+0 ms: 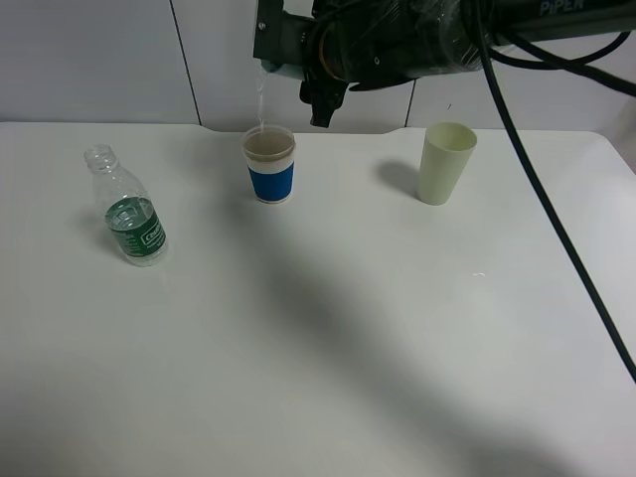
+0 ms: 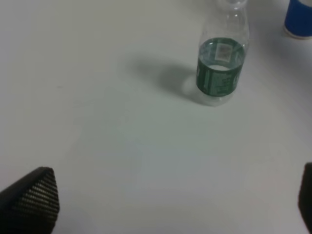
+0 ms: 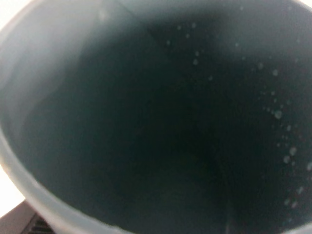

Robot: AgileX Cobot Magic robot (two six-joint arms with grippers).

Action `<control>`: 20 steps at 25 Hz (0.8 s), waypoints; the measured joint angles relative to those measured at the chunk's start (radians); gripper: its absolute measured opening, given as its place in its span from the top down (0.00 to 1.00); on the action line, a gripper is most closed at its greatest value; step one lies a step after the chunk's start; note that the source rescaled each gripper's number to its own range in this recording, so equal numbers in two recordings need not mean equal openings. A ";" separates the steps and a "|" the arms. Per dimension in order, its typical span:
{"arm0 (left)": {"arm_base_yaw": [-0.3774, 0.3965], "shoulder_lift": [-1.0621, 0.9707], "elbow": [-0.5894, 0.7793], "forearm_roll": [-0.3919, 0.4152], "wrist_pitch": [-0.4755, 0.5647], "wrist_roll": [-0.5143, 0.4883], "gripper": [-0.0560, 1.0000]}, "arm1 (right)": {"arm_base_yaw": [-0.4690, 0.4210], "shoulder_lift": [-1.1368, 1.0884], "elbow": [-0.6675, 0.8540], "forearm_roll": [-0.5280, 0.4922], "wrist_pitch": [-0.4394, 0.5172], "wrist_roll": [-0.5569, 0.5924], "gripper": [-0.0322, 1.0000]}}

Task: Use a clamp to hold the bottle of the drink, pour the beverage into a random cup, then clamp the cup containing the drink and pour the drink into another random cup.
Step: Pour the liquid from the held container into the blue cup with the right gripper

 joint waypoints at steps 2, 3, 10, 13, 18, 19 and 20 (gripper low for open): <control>0.000 0.000 0.000 0.000 0.000 0.000 0.00 | 0.002 0.000 0.000 -0.008 0.001 0.000 0.97; 0.000 0.000 0.000 0.000 0.000 0.000 0.00 | 0.007 0.000 0.000 -0.014 0.001 0.000 0.97; 0.000 0.000 0.000 0.000 -0.001 0.000 0.00 | 0.010 0.000 0.000 -0.058 0.004 0.000 0.97; 0.000 0.000 0.000 0.000 -0.001 0.000 0.00 | 0.010 0.000 0.000 -0.068 0.006 0.000 0.97; 0.000 0.000 0.000 0.000 -0.001 0.000 0.00 | 0.010 0.000 0.000 -0.085 0.007 0.000 0.97; 0.000 0.000 0.000 0.000 -0.001 0.000 0.00 | 0.010 0.000 0.000 -0.088 0.011 0.000 0.97; 0.000 0.000 0.000 0.000 -0.001 0.000 0.00 | 0.010 0.000 0.000 -0.097 0.020 0.000 0.97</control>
